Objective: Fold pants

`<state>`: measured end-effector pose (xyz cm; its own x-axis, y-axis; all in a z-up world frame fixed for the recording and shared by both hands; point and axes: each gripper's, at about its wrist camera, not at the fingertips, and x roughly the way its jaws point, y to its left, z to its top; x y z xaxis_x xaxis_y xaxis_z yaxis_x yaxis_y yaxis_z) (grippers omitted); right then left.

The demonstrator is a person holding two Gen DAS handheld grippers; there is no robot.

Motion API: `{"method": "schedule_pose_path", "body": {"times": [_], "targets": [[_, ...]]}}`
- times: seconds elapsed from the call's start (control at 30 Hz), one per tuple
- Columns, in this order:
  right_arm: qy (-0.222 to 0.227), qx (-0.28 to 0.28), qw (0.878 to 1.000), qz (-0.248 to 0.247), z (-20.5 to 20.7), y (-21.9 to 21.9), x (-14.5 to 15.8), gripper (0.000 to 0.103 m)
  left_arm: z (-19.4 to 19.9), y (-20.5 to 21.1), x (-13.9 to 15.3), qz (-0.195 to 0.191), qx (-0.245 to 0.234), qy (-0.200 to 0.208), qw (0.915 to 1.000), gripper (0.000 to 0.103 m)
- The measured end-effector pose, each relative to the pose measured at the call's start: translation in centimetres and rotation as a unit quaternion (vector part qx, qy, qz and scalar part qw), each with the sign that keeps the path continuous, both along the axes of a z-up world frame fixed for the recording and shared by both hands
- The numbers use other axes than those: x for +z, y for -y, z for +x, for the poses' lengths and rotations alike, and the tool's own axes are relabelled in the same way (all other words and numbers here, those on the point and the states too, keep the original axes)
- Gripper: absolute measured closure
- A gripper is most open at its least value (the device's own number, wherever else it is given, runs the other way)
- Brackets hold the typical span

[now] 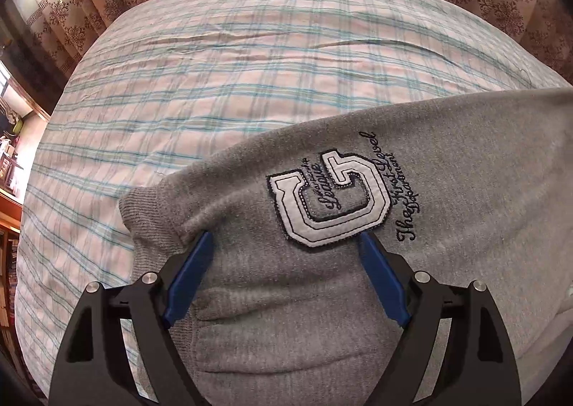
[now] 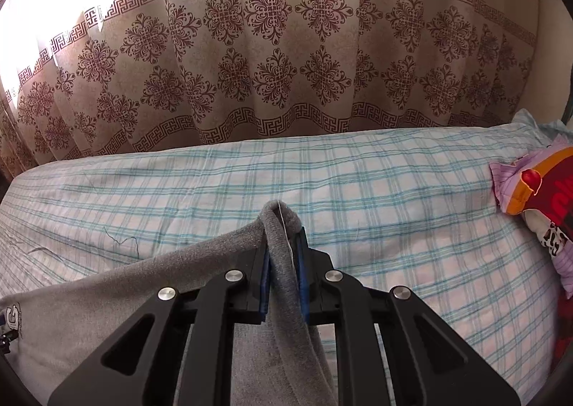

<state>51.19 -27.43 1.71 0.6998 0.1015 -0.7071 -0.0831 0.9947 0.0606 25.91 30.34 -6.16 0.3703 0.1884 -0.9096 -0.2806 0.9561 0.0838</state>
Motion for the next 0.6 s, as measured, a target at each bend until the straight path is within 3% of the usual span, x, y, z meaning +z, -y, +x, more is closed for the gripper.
{"method": "schedule_pose_path", "body": {"times": [0.3,0.6], "targets": [[0.009,-0.003,1.0,0.027,-1.3,0.9,0.8,0.091,1.7,-1.0,2.6,0.036,-0.041,0.037,0.9978,0.019],[0.042,-0.009,0.998,0.048,-4.5,2.4,3.8,0.091,5.7,-2.1,0.5,0.023,-0.147,0.01,0.9889,0.018]]}}
